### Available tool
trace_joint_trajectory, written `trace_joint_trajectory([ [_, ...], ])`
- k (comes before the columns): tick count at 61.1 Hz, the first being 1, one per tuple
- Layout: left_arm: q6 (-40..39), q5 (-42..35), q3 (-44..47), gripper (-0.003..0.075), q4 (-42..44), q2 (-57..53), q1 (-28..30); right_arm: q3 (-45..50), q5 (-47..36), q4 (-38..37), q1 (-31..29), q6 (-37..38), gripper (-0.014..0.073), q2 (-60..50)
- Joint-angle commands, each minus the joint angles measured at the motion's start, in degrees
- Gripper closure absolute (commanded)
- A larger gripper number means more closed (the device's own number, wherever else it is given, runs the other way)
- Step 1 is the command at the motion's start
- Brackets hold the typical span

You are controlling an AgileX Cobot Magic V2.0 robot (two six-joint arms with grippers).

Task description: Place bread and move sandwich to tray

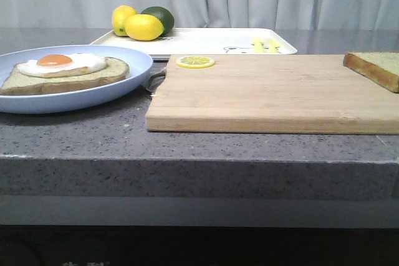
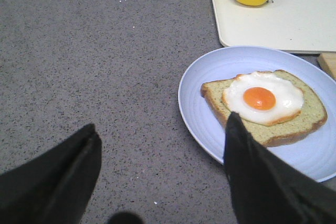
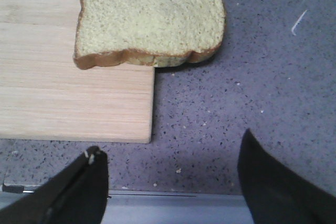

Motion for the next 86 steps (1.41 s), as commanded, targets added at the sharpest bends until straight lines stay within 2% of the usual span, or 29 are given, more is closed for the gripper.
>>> trace_joint_trajectory([
  [1,-0.14,-4.27,-1.56,0.0206,-0.47,0.44,-0.08,-2.01,-3.18,0.53,0.12,-0.27,0.0065,0.24],
  [10,-0.14,-4.39,-1.56,0.0206,-2.28,0.44,-2.61,-4.72,1.31,1.46,0.12,-0.27,0.0083,1.60],
  [34,2.91,-4.66,-1.56,0.0207,-1.22,0.44,-17.21,-19.94,13.95,1.46,0.12,-0.96,0.0084,11.23],
  [45,2.91,-4.66,-1.56,0.0207,-0.89,0.44,-18.64,-26.72,18.81,1.46,-0.76,-2.56,0.0084,16.95],
  [51,2.91,-4.66,-1.56,0.0207,-0.44,0.44,-18.64,-30.51,22.92,1.46,-5.16,-4.54,0.0084,20.06],
  [58,2.91,-4.44,-1.56,0.0207,0.36,0.44,-18.64,-33.36,25.62,8.78,-14.61,-9.63,0.0084,24.03],
  [64,2.91,-4.30,-1.56,0.0207,0.83,0.44,-18.64,-33.72,26.63,22.96,-25.09,-17.08,0.0084,27.21],
  [71,2.91,-4.30,-1.56,0.0207,1.18,0.44,-18.64,-33.72,28.90,35.08,-34.28,-25.14,0.0084,32.15],
  [77,2.91,-4.30,-1.56,0.0207,1.33,0.44,-18.64,-33.72,29.14,42.24,-37.94,-29.49,0.0084,36.67],
  [86,2.91,-4.30,-1.56,0.0207,1.45,0.44,-18.64,-33.72,29.37,49.09,-38.57,-35.13,0.0084,43.20],
])
